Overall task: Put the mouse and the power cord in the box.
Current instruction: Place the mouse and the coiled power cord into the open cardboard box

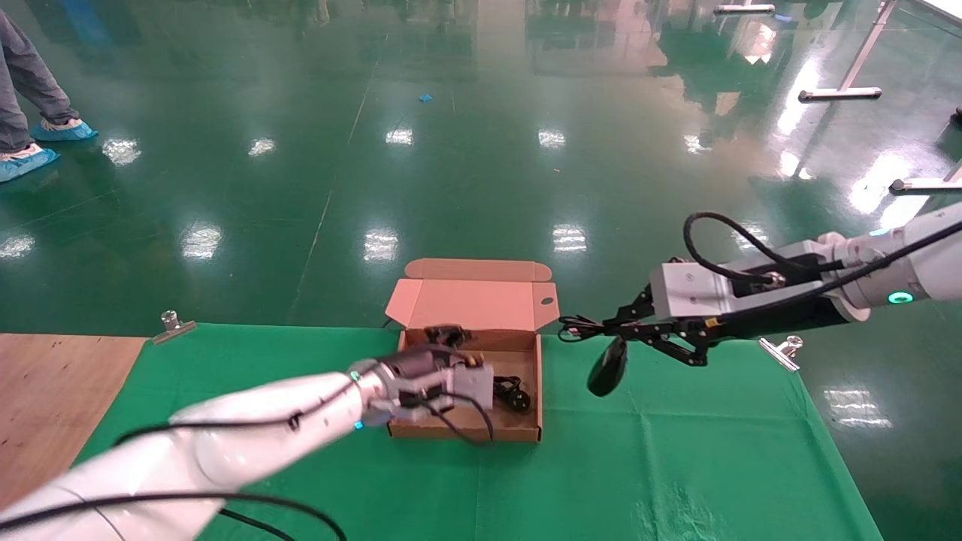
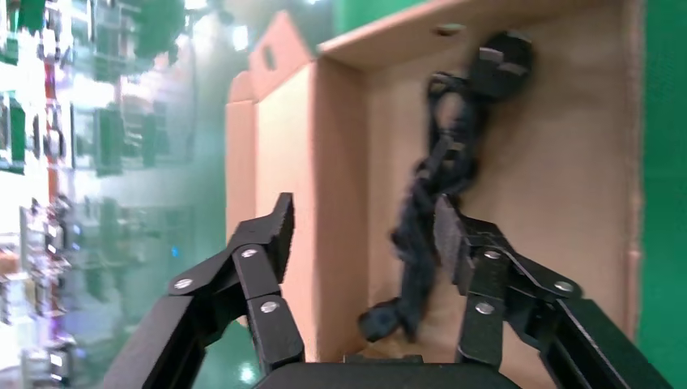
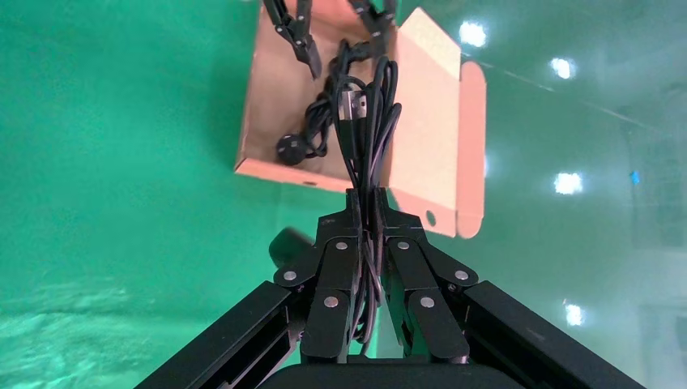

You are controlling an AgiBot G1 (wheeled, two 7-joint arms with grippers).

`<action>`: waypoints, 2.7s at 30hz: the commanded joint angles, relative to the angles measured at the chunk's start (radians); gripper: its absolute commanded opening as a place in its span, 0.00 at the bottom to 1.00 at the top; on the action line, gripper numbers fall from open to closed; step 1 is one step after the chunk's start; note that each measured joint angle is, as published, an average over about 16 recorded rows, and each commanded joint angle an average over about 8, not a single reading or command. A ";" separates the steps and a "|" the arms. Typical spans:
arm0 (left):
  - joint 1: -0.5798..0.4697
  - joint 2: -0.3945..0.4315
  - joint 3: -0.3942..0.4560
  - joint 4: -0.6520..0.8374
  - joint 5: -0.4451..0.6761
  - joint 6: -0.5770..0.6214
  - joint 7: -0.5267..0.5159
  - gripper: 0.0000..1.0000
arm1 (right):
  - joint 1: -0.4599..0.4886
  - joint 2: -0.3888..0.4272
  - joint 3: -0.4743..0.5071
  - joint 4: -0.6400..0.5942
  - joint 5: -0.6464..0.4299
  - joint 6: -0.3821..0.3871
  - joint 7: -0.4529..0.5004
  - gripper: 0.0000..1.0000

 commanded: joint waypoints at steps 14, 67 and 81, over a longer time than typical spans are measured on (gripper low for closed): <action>0.010 -0.347 -0.290 -0.210 -0.488 0.488 0.224 1.00 | 0.010 -0.164 -0.034 0.066 -0.046 0.077 0.108 0.00; 0.048 -0.495 -0.454 0.340 -0.779 1.086 0.549 1.00 | -0.265 -0.278 -0.660 0.228 0.297 0.804 0.257 0.26; 0.041 -0.490 -0.453 0.360 -0.777 1.098 0.555 1.00 | -0.273 -0.277 -0.691 0.230 0.342 0.783 0.288 1.00</action>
